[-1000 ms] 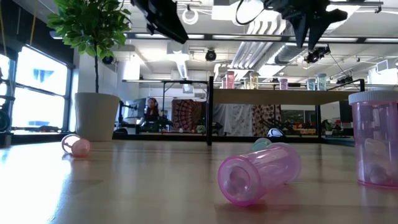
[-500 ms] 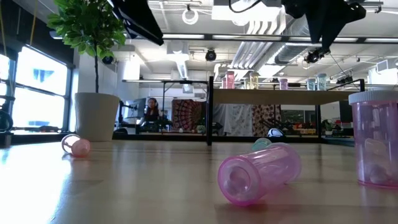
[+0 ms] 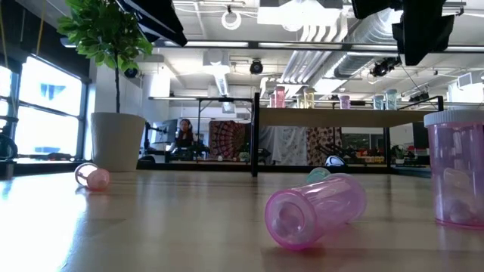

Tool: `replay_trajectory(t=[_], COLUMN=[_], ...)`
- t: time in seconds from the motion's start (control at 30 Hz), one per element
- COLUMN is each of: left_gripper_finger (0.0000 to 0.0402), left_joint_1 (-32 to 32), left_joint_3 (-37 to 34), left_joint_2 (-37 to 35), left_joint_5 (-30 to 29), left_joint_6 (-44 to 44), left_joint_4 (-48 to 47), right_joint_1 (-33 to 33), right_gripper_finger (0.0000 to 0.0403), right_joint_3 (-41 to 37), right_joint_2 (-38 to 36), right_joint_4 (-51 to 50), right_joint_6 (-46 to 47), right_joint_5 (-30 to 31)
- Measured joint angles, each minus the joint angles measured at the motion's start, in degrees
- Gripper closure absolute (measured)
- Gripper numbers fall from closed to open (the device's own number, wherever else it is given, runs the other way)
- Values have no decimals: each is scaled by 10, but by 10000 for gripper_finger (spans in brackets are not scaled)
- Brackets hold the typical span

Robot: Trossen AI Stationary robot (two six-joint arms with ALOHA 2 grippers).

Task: Pick and place medicine bottles onto shelf by color
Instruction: Put the right violet medicine bottle aligned with the other violet medicine bottle on the shelf

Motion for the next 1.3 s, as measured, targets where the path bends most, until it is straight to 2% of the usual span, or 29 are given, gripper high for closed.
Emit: replay_trajectory(t=[0.13, 0.27, 0.5, 0.67, 0.83, 1.17, 1.3], left_gripper_finger=[268, 268, 268, 268, 268, 268, 268], left_joint_1=[-9, -18, -38, -58, -77, -105, -109], left_joint_3=[0, 0, 0, 0, 0, 0, 0], left_joint_2=[0, 0, 1, 1, 1, 1, 1], left_joint_5=[12, 14, 15, 14, 4, -1, -7], left_joint_6=[-36, -84, -176, -239, -271, -303, -315], left_joint_4=[0, 1, 4, 23, 45, 55, 55], right_joint_1=[15, 30, 71, 105, 116, 116, 116], right_gripper_finger=[242, 215, 167, 168, 178, 180, 180], right_joint_3=[-19, -27, -35, -36, -36, -36, -36], right_joint_2=[0, 0, 8, 37, 73, 161, 185], right_joint_4=[60, 107, 169, 192, 240, 281, 283], right_joint_6=[-30, -69, -220, -332, -406, -448, -448], right_joint_5=[3, 4, 8, 39, 40, 35, 10])
